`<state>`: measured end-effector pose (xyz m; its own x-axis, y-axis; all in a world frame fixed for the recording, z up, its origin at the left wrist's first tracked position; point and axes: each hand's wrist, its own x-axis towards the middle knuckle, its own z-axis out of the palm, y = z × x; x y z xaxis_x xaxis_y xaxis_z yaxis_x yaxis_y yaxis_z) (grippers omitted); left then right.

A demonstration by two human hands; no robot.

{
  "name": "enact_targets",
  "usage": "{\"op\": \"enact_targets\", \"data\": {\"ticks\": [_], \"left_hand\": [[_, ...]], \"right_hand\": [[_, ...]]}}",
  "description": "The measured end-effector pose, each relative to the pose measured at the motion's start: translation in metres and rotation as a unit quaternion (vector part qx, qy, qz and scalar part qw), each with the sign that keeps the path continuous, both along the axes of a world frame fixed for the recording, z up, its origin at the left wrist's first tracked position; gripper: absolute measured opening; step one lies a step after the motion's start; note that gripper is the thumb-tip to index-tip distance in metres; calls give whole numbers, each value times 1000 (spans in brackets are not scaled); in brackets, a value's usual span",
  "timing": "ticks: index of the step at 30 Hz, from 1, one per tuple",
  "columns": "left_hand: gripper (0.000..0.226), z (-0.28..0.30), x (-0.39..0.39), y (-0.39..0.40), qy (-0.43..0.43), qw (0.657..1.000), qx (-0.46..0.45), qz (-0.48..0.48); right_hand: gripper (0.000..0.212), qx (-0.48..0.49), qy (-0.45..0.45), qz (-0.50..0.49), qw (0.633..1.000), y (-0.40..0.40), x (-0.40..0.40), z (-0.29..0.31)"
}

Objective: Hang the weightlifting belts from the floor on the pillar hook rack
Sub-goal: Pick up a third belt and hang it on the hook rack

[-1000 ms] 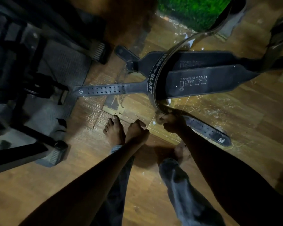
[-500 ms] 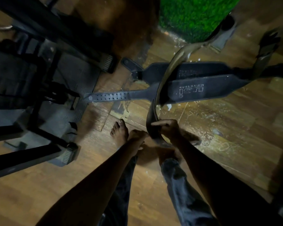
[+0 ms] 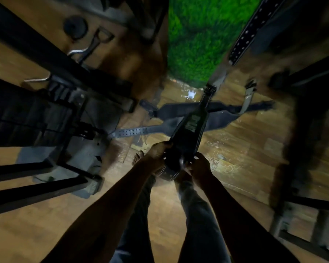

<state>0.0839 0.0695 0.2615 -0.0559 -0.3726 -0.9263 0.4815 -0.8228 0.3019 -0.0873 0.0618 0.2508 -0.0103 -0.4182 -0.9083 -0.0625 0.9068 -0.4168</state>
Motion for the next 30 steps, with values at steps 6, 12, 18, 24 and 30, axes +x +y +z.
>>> {"op": "enact_targets", "data": {"ticks": [6, 12, 18, 24, 30], "left_hand": [[76, 82, -13, -26, 12, 988, -106, -112], [33, 184, -10, -23, 92, 974, -177, -108], [33, 236, 33, -17, 98, 968, -225, 47], [53, 288, 73, -44, 94, 946, -264, 162], [56, 315, 108, -47, 25, 924, -336, 181]], "right_hand": [[39, 39, -158, -121, 979, 6, -16, 120], [45, -2, -230, -172, 958, -41, -9, 205], [43, -44, -236, -59, 969, -89, 31, 273], [103, -118, -207, 132, 962, -102, 75, 288], [39, -129, -231, 156, 952, -108, 95, 350]]}}
